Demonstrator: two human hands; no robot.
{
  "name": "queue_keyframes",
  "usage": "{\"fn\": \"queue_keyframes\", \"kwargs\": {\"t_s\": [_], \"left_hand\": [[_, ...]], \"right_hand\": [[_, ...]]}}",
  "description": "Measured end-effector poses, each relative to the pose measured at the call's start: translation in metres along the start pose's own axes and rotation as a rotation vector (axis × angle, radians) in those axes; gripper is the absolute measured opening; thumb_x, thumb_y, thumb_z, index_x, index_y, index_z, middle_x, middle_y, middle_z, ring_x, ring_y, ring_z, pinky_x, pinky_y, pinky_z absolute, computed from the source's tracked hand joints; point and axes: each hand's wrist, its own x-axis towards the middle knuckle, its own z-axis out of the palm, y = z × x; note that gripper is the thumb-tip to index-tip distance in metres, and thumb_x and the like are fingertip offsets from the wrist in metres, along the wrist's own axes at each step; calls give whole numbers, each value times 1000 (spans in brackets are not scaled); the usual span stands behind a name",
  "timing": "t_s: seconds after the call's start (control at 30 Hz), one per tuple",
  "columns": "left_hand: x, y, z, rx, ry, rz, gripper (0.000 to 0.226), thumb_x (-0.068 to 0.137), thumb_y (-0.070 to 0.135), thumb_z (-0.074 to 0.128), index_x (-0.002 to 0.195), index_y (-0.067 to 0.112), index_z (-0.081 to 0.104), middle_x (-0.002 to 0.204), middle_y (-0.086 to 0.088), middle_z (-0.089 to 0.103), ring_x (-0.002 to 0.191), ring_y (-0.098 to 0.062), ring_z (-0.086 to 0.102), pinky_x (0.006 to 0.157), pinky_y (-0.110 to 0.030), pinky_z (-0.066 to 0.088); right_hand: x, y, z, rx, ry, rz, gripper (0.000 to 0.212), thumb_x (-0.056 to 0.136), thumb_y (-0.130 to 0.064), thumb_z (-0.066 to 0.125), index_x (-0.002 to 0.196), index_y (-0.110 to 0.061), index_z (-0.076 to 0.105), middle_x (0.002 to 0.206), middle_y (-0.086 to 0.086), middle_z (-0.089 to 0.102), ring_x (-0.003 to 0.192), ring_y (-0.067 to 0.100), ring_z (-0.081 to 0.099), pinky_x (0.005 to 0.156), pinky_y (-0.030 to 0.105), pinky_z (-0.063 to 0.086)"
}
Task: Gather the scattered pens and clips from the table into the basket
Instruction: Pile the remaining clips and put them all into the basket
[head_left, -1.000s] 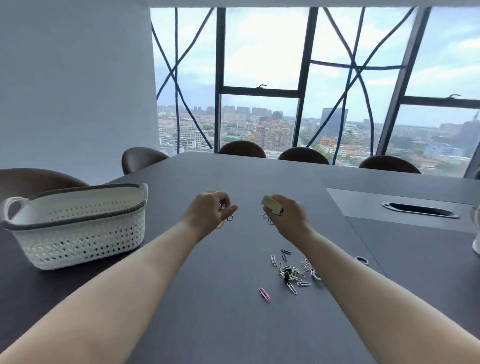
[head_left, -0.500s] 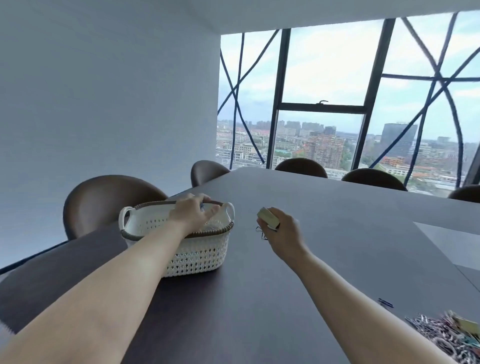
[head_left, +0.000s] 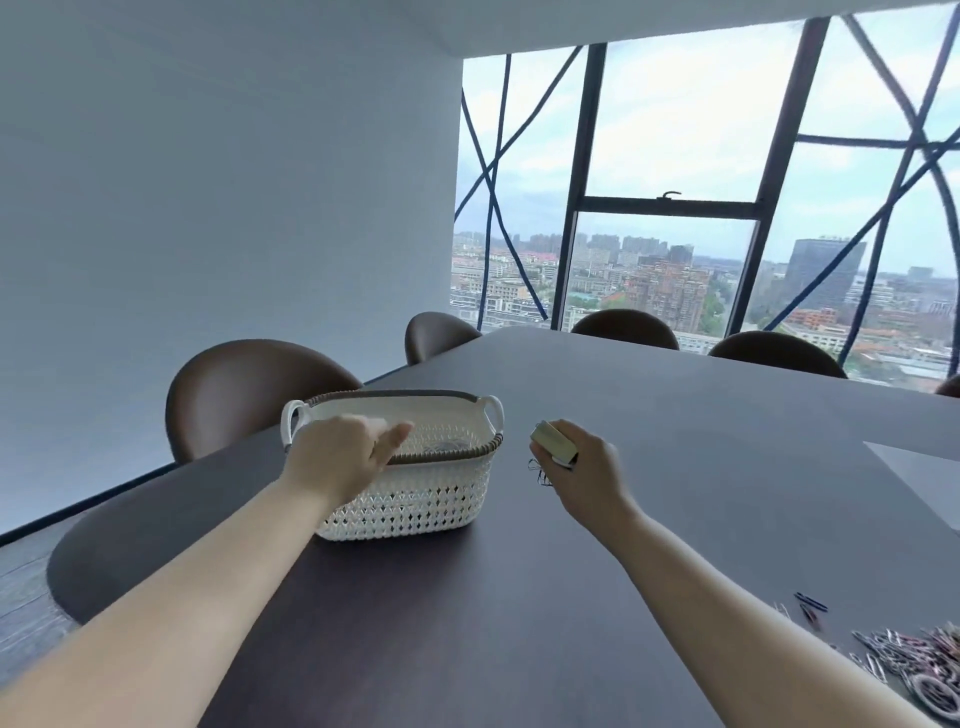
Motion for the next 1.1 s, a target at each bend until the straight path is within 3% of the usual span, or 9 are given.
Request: {"fn": "queue_keyframes", "kwargs": {"t_s": [0.1, 0.2, 0.27, 0.43, 0.6, 0.73, 0.9, 1.0, 1.1], "left_hand": [[-24, -6, 9, 104, 73, 135, 75, 85, 69, 10, 56, 15, 52, 50, 1, 58, 52, -24, 62, 58, -33, 48], [-26, -1, 17, 143, 86, 192, 57, 80, 64, 31, 59, 15, 52, 51, 3, 57, 48, -20, 60, 47, -23, 37], [-25, 8, 17, 114, 93, 201, 53, 78, 62, 33, 61, 16, 54, 53, 4, 58, 50, -19, 61, 45, -19, 30], [-24, 54, 24, -4, 179, 310, 49, 78, 62, 36, 60, 19, 54, 53, 7, 58, 50, -14, 61, 44, -18, 34], [-25, 123, 30, -68, 254, 428, 50, 75, 65, 36, 58, 23, 55, 50, 12, 58, 44, -6, 57, 41, -13, 29], [-28, 164, 41, -185, 302, 442, 49, 72, 68, 41, 61, 23, 58, 52, 11, 61, 45, -10, 61, 43, -16, 42], [-26, 176, 38, -205, 314, 435, 51, 73, 68, 40, 60, 23, 61, 54, 12, 63, 47, -8, 62, 43, -15, 41], [-27, 177, 37, -242, 287, 428, 49, 72, 68, 43, 62, 24, 64, 57, 13, 65, 49, -9, 64, 44, -16, 44], [-28, 181, 36, -235, 280, 410, 47, 71, 67, 44, 63, 26, 65, 58, 14, 66, 49, -10, 64, 45, -16, 45]], "right_hand": [[-2, -3, -4, -13, 4, 21, 20, 87, -17, 61, 72, -29, 54, 56, -12, 49, 45, -4, 49, 43, 10, 34], [-3, -12, -5, -30, 26, 5, 19, 86, -17, 62, 73, -29, 53, 56, -13, 47, 46, -5, 48, 42, 11, 33], [-3, -19, -9, -22, 44, -26, 19, 85, -17, 63, 73, -28, 53, 56, -13, 47, 47, -2, 49, 42, 11, 31], [-3, -27, -37, -66, 95, -87, 3, 86, -17, 62, 87, -20, 61, 62, -15, 49, 53, 4, 43, 46, 8, 34], [-8, -13, -74, -167, 121, -92, 10, 86, -21, 62, 95, -17, 63, 70, -8, 55, 57, 4, 48, 50, 8, 38], [-10, 20, -97, -390, 30, -17, 12, 84, -38, 59, 96, -37, 56, 84, -7, 65, 75, 20, 61, 70, 43, 55], [-15, 30, -116, -470, -220, 156, 51, 77, -51, 64, 123, -34, 48, 107, -8, 63, 104, 14, 58, 97, 41, 42], [-16, 30, -116, -534, -212, 107, 30, 85, -46, 55, 100, -22, 63, 96, -4, 59, 93, 18, 58, 89, 39, 44], [-17, 34, -115, -520, -144, 81, 25, 86, -37, 58, 67, -22, 56, 63, -9, 53, 68, 17, 52, 74, 32, 41]]}}
